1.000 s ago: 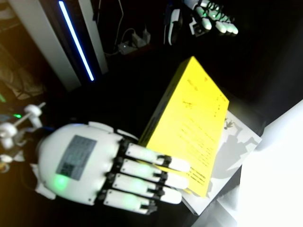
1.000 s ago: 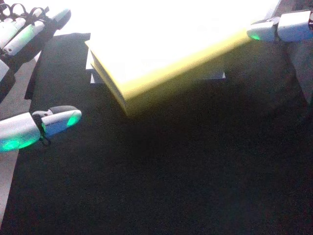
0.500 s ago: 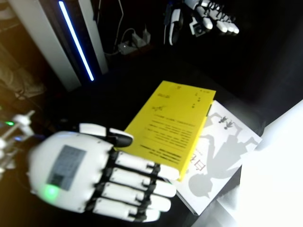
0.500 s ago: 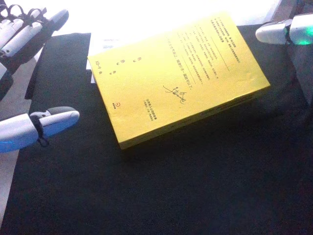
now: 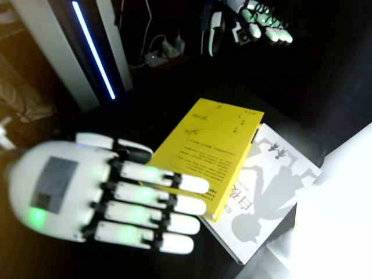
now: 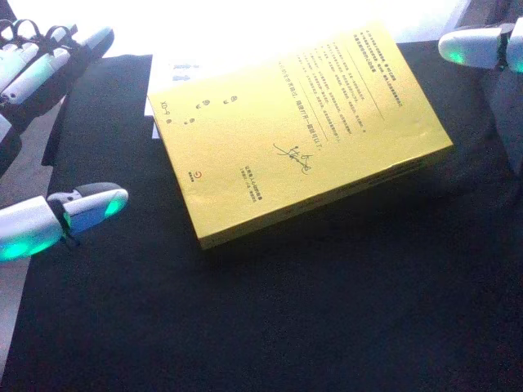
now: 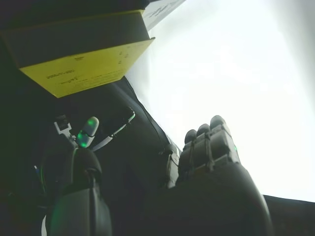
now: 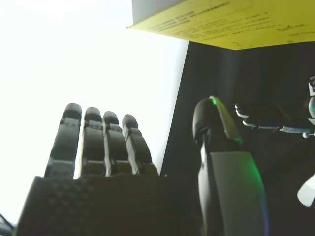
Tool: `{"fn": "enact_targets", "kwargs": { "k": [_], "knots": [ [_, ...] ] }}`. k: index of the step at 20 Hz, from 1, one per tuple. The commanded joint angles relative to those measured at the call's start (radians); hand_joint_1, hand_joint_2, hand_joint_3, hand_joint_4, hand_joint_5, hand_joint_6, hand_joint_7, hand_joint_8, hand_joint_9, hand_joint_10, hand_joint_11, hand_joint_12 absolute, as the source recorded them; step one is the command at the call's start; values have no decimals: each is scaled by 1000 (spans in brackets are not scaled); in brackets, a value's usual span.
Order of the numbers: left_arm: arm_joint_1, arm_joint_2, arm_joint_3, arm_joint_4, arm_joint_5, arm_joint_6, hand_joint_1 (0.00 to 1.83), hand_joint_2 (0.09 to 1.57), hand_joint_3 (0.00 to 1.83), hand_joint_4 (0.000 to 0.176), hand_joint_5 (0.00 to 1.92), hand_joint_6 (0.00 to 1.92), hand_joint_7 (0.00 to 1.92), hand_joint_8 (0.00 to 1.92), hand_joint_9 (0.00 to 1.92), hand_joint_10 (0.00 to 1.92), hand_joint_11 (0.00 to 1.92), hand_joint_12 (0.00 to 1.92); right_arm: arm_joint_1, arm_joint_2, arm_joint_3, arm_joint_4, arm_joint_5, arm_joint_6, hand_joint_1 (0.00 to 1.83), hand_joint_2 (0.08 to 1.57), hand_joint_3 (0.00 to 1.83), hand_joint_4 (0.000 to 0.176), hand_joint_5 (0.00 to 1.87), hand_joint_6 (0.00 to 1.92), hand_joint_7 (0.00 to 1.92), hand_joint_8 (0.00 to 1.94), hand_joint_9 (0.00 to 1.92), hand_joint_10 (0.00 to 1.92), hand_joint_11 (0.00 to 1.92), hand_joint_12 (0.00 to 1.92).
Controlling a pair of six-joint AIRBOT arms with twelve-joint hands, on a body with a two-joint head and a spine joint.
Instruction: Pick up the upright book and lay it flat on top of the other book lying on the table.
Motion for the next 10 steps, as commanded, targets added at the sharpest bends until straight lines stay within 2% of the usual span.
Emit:
{"fn": "enact_targets", "kwargs": {
  "k": [1,2,3,5,8,10],
  "knots": [
    [-4,3,2,5,-131,0,572,1070,3,176,0,0,0,0,0,0,0,0,3,14,-5,36,126,6,491,1213,4,0,0,0,0,0,0,0,0,435],
    [-3,3,2,2,-131,0,577,1064,0,176,0,0,0,0,0,0,0,0,-5,21,-14,36,138,6,519,1217,2,0,0,0,0,0,0,0,0,122],
    [-2,3,2,1,-132,0,586,1076,5,176,0,0,0,0,0,0,0,0,-14,27,-26,36,145,6,547,1218,2,0,0,0,0,0,0,0,0,24],
    [1,4,2,-3,-132,0,612,1082,4,176,0,0,0,0,0,0,0,0,-43,35,-46,36,175,6,525,1233,8,0,0,0,0,0,0,0,0,0],
    [10,6,-1,-9,-131,0,608,1071,0,176,0,0,0,0,0,0,0,0,-85,39,-60,44,199,10,622,1228,4,0,0,0,0,0,0,0,0,0],
    [14,4,-1,-12,-122,0,584,1062,0,176,0,0,0,0,0,0,0,0,-113,49,-73,46,200,12,594,1222,1,0,0,0,0,0,0,0,10,5]
  ]
}}
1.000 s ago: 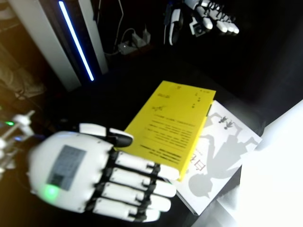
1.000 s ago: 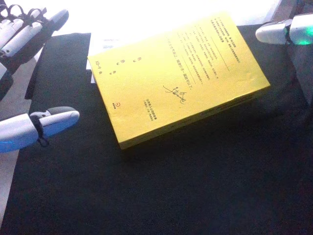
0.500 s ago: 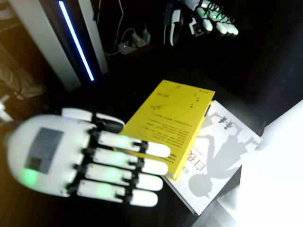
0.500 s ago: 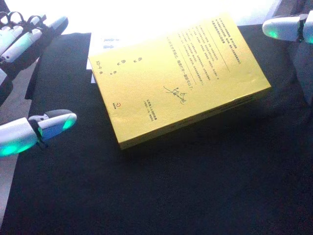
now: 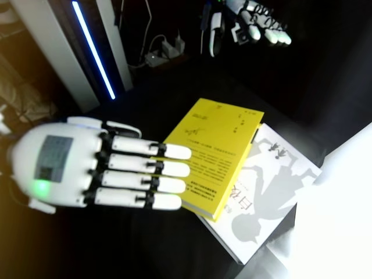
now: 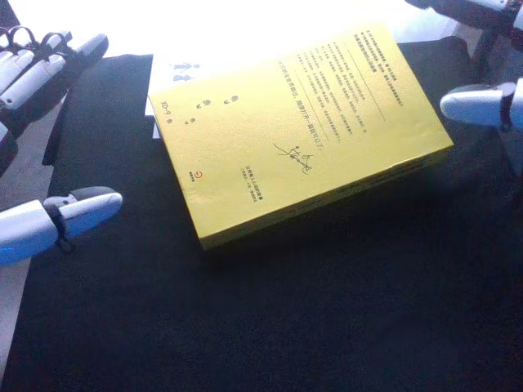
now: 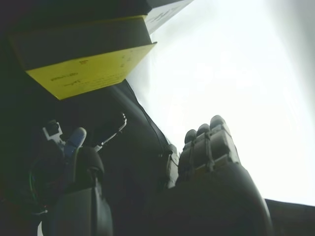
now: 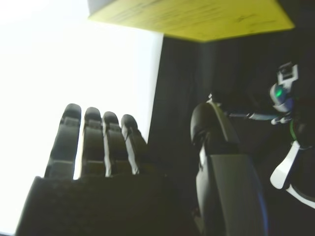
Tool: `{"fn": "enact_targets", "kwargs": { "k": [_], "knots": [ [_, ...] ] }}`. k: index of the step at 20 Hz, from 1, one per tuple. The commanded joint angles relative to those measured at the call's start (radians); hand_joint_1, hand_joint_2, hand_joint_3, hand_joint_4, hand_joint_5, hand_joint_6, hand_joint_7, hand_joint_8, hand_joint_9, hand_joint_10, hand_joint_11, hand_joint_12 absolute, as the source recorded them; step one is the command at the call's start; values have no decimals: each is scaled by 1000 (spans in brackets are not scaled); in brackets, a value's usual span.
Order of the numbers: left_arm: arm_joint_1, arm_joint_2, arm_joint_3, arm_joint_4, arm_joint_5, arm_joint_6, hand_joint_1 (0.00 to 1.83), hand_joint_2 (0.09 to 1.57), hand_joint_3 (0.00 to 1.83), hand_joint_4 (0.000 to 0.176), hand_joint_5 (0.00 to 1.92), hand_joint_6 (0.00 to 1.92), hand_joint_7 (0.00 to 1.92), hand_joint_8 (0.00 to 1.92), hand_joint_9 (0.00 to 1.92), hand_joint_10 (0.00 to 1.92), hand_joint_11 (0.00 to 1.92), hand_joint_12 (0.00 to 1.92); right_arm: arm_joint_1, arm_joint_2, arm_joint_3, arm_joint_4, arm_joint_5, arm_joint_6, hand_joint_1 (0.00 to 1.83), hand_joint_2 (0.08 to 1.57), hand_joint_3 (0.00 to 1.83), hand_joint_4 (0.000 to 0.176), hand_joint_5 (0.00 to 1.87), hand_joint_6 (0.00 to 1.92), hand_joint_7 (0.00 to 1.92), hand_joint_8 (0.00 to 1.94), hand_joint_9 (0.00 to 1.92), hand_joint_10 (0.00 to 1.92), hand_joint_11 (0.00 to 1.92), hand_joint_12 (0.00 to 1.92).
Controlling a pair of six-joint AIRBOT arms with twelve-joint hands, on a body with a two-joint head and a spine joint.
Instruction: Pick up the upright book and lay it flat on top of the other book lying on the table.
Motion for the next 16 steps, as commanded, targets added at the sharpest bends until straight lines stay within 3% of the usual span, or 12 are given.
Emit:
{"fn": "enact_targets", "kwargs": {
  "k": [1,2,3,4,5,6,8,9,11,12,14,16],
  "knots": [
    [-3,2,0,6,-122,0,572,1076,3,176,0,0,0,0,0,0,0,0,4,15,-1,50,115,8,551,1218,0,0,0,0,0,0,0,0,66,34],
    [-1,2,0,4,-122,0,577,1070,0,176,0,0,0,0,0,0,0,0,-3,16,-5,51,118,8,586,1212,0,0,0,0,0,0,0,0,12,624],
    [2,2,-1,2,-122,0,577,1070,0,176,0,0,0,0,0,0,0,0,-11,18,-9,54,120,8,586,1212,0,0,0,0,0,0,0,0,12,624],
    [4,2,-1,0,-122,0,576,1066,0,176,0,0,0,0,0,0,0,0,-20,19,-13,57,123,8,613,1209,0,0,0,0,0,0,0,0,2,1058],
    [4,2,-1,0,-121,0,568,1061,0,176,0,0,0,0,0,0,0,0,-28,19,-15,59,125,8,637,1205,0,0,0,0,0,0,0,0,0,1343],
    [5,1,-1,-1,-119,0,568,1062,0,176,0,0,0,0,0,0,0,0,-41,19,-18,63,128,8,641,1201,0,0,0,0,0,0,0,0,0,1402],
    [6,1,-2,-3,-115,0,602,1057,0,176,0,0,0,0,0,0,0,0,-68,18,-20,81,137,8,611,1201,0,0,0,0,0,0,0,0,0,1409],
    [6,0,-2,-5,-112,0,595,1064,0,176,0,0,0,0,0,0,0,0,-86,18,-20,97,143,8,615,1204,0,4,0,0,0,0,0,0,0,1238],
    [6,-2,-2,-7,-102,0,587,1084,9,176,0,0,0,0,0,0,0,0,-111,17,-19,118,145,8,554,1215,1,0,0,0,0,0,0,0,0,814],
    [7,-4,-2,-7,-98,0,616,1083,4,176,0,0,0,0,0,0,0,0,-122,16,-17,128,145,8,575,1208,0,0,0,0,0,0,0,0,0,206],
    [8,-9,-2,-9,-88,0,663,1092,6,176,0,0,0,0,0,0,0,0,-140,15,-14,144,145,8,593,1200,0,0,0,0,0,0,0,0,0,317],
    [13,-15,-4,-11,-81,0,600,1104,7,176,0,0,0,0,0,0,0,0,-155,10,-8,159,145,8,630,1194,0,0,0,0,0,0,0,0,0,715]
  ]
}}
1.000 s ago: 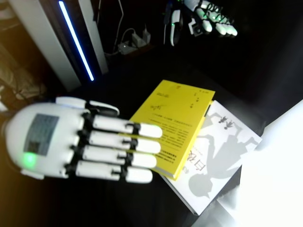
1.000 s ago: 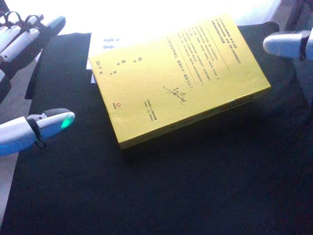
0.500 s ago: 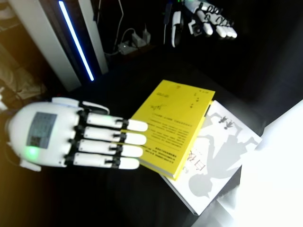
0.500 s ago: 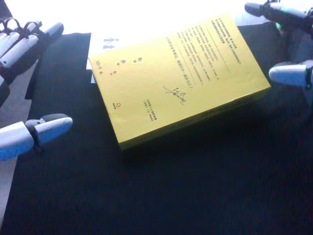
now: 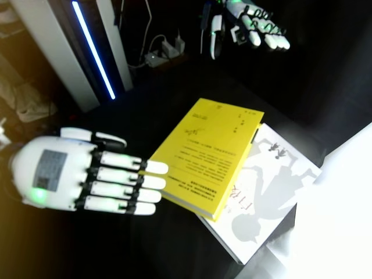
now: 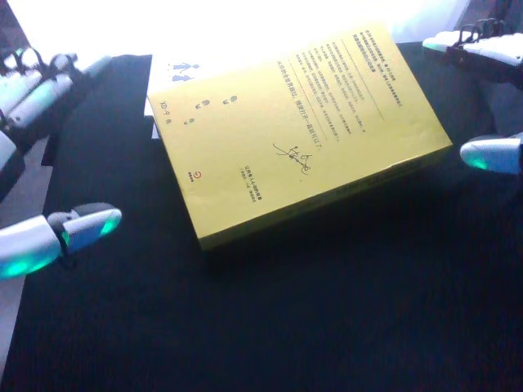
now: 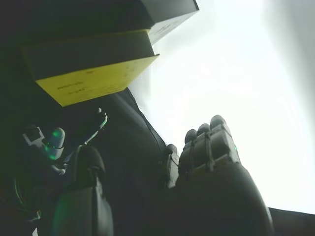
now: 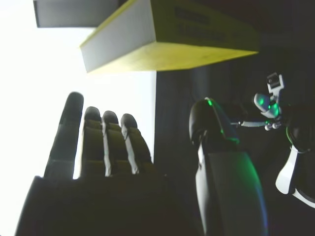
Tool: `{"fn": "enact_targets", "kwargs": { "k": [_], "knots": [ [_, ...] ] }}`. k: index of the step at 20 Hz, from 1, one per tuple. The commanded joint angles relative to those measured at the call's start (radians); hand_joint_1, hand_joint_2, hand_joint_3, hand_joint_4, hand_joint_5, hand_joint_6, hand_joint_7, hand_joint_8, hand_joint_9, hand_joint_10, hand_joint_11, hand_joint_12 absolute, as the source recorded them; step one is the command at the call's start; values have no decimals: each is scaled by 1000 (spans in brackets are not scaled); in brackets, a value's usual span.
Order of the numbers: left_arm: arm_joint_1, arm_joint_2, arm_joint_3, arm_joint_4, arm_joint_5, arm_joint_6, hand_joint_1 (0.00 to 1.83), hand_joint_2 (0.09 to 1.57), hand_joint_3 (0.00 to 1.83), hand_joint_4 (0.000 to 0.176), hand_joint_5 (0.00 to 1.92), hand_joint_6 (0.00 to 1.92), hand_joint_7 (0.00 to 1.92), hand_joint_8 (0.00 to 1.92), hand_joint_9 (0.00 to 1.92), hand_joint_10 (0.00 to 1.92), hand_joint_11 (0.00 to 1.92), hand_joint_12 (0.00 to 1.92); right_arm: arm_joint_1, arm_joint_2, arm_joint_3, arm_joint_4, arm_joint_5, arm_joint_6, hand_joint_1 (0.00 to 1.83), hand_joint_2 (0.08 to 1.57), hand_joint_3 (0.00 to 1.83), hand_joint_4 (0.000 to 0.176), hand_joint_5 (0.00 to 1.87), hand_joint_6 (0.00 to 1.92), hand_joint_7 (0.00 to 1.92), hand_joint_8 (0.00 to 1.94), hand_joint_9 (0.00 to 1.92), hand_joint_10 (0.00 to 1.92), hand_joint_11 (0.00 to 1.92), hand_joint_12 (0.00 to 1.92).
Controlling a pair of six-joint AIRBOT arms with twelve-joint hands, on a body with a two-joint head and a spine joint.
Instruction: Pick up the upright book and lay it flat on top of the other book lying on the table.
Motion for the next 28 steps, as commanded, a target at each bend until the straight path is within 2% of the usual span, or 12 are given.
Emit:
{"fn": "enact_targets", "kwargs": {
  "k": [1,2,3,5,6,10,11,14,18,19,26,28],
  "knots": [
    [-3,-3,-1,3,-126,0,600,1104,7,176,0,0,0,0,0,0,0,0,5,4,8,49,115,8,630,1194,0,0,0,0,0,0,0,0,0,715],
    [0,-3,-2,1,-126,0,572,1118,10,176,0,0,0,0,0,0,0,0,4,2,9,51,115,8,638,1192,0,0,0,0,0,0,0,0,0,923],
    [1,-3,-2,1,-126,0,572,1118,10,176,0,0,0,0,0,0,0,0,4,1,11,52,115,8,638,1192,0,0,0,0,0,0,0,0,0,923],
    [1,-3,-2,0,-125,0,573,1131,13,176,0,0,0,0,0,0,0,0,2,-1,14,55,115,8,591,1190,0,0,0,0,0,0,0,0,0,1293],
    [1,-3,-2,-1,-124,0,589,1136,11,176,0,0,0,0,0,0,0,0,1,-2,14,56,115,8,602,1191,0,0,0,0,0,0,0,0,0,1554],
    [5,-7,-3,-3,-113,0,614,1135,5,176,0,0,0,0,0,0,0,0,-11,-5,18,66,115,8,551,1205,3,0,0,0,0,0,0,0,0,1674],
    [6,-10,-3,-4,-113,0,604,1134,3,176,0,0,0,0,0,0,0,0,-14,-5,18,68,115,8,587,1207,1,0,0,0,0,0,0,0,0,1898],
    [12,-17,-3,-9,-110,-1,648,1131,1,176,0,0,0,0,0,0,0,0,-22,-6,19,76,115,8,606,1198,0,0,0,0,0,0,0,0,0,1920],
    [16,-18,-3,-11,-108,-1,660,1132,0,176,0,0,0,0,0,0,0,0,-27,-5,19,80,115,8,633,1196,0,0,0,0,0,0,0,0,0,1356],
    [16,-18,-3,-11,-108,-1,662,1133,1,176,0,0,0,0,0,0,0,0,-28,-4,19,81,115,8,633,1198,0,0,0,0,0,0,0,0,0,1416],
    [19,-18,-3,-17,-107,-1,671,1129,0,176,0,0,0,0,0,0,0,0,-31,-4,21,84,115,8,629,1190,0,0,0,0,0,0,0,0,0,1442],
    [21,-20,-3,-19,-107,-1,695,1125,0,170,0,0,0,0,0,0,0,0,-35,-3,21,87,115,8,618,1200,0,0,0,0,0,0,0,0,0,1876]
  ]
}}
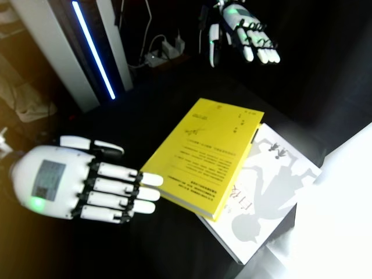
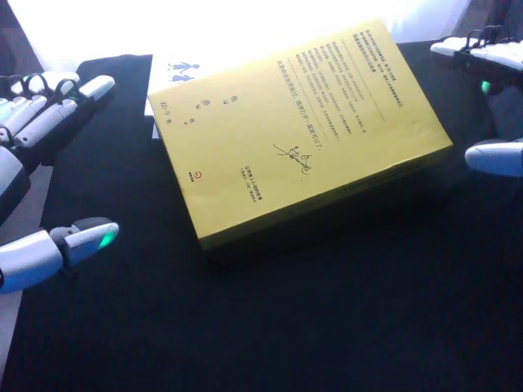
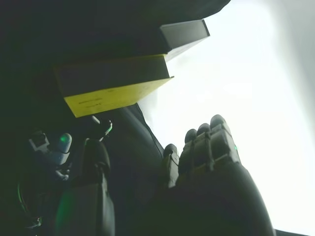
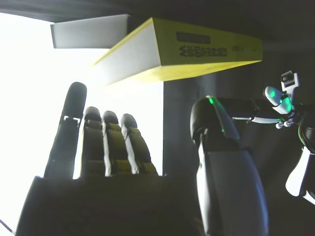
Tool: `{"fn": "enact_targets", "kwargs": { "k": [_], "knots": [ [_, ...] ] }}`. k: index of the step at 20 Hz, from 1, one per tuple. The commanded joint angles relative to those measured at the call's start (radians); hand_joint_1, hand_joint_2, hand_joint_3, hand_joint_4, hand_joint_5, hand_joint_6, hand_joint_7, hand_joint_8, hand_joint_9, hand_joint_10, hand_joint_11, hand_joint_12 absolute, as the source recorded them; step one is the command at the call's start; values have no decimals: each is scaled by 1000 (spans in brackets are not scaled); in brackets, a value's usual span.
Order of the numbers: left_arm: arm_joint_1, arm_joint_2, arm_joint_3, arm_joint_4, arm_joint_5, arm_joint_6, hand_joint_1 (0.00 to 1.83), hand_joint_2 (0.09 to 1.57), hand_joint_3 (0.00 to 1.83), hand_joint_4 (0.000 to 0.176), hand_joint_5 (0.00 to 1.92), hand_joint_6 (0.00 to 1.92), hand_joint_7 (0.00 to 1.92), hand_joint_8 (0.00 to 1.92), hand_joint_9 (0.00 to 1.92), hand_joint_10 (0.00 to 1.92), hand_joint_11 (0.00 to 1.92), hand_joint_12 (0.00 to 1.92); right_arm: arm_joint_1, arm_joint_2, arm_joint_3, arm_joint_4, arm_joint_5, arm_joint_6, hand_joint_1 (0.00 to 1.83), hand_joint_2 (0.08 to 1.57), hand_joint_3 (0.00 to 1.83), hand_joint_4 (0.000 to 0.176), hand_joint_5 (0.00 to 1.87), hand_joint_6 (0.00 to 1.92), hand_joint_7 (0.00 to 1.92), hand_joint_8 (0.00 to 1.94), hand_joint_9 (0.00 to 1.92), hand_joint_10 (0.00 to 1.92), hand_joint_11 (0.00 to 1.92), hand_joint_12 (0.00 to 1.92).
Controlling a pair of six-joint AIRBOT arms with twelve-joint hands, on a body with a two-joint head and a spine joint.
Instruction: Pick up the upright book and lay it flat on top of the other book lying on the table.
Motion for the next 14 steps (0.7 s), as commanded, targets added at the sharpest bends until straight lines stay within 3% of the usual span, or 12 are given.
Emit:
{"fn": "enact_targets", "kwargs": {
  "k": [1,2,3,5,7,9,10,11,13,14],
  "knots": [
    [-2,-1,-3,7,-122,-1,703,1121,0,175,0,0,0,0,0,0,0,0,2,8,8,41,105,7,614,1199,0,0,0,0,0,0,0,0,0,1910],
    [0,-1,-3,5,-122,-1,705,1121,0,176,0,0,0,0,0,0,0,0,0,8,8,45,105,7,588,1202,0,0,0,0,0,0,0,0,0,1831],
    [1,-1,-3,4,-122,-1,615,1096,0,176,0,0,0,0,0,0,0,0,0,9,8,46,105,7,595,1220,2,0,0,0,0,0,0,0,0,1868],
    [4,-3,-3,0,-119,-1,613,1085,0,176,0,0,0,0,0,0,0,0,-3,10,8,50,105,7,616,1224,3,0,0,0,0,0,0,0,0,1876],
    [8,-7,-3,-4,-114,-1,655,1090,0,176,0,0,0,0,0,0,0,0,-9,9,8,56,105,7,598,1231,3,0,0,0,0,0,0,0,0,1736],
    [12,-8,-3,-8,-117,-4,682,1096,0,176,0,0,0,0,0,0,0,0,-13,11,6,63,106,7,589,1225,0,0,0,0,0,0,0,0,0,1843],
    [12,-8,-3,-9,-119,-4,685,1099,0,164,0,0,0,0,0,0,0,0,-13,12,5,63,106,7,597,1221,0,0,0,0,0,0,0,0,0,1905],
    [13,-7,-3,-9,-126,-5,662,1102,0,174,0,0,0,0,0,0,0,0,-13,16,2,64,123,7,645,1220,0,0,0,0,0,0,0,0,0,1801],
    [14,-5,-4,-11,-134,-5,618,1103,0,176,0,0,0,0,0,0,0,0,-13,27,-7,70,147,7,707,1218,1,0,0,0,0,0,0,0,0,1271],
    [14,-5,-4,-11,-134,-5,618,1103,0,176,0,0,0,0,0,0,0,0,-13,30,-11,71,154,7,707,1218,1,0,0,0,0,0,0,0,0,1271]
  ]
}}
